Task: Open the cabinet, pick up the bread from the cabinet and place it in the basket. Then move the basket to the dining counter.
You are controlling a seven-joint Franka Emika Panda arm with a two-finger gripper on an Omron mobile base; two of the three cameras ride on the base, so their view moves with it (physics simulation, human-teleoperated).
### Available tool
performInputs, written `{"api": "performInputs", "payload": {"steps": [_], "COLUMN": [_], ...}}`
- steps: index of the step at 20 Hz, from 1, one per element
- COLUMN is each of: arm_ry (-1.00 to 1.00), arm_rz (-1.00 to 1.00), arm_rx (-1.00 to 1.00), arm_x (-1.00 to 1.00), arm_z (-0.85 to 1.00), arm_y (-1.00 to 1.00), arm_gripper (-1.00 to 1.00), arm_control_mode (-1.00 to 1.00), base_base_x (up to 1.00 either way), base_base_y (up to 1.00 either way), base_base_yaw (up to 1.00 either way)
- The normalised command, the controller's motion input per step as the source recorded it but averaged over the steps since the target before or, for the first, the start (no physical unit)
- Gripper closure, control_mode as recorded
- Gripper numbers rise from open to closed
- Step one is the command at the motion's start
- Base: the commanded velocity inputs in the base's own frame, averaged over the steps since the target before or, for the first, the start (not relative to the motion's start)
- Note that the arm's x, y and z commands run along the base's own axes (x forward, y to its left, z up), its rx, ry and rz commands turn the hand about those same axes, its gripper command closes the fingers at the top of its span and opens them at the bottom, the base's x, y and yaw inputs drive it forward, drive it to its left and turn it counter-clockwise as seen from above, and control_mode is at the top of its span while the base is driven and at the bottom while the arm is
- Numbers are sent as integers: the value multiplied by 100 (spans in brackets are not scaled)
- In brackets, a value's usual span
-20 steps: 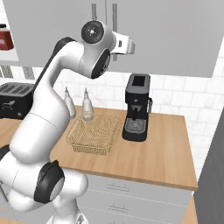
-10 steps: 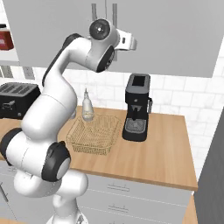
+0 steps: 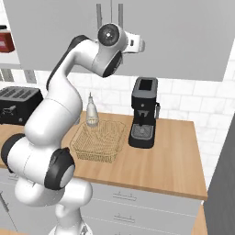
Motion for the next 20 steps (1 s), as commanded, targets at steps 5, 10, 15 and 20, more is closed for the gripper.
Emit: {"api": "performInputs", "payload": {"steps": [5,10,15,20], "arm_ry": [1,-4,-9,-2], "arm_rz": [-13,-2,0,0], "arm_rx": [-5,1,1,0], "arm_x": [12,-69,-100,-100], "arm_z": [-44,-19,0,0], "arm_y": [-89,-100,-100,-100], "arm_gripper": [100,100,100,100], "arm_control_mode": [-100,-100,-100,-100], "base_base_x": [0,0,0,0], "base_base_y": [0,0,0,0], "base_base_yaw": [0,0,0,0]}}
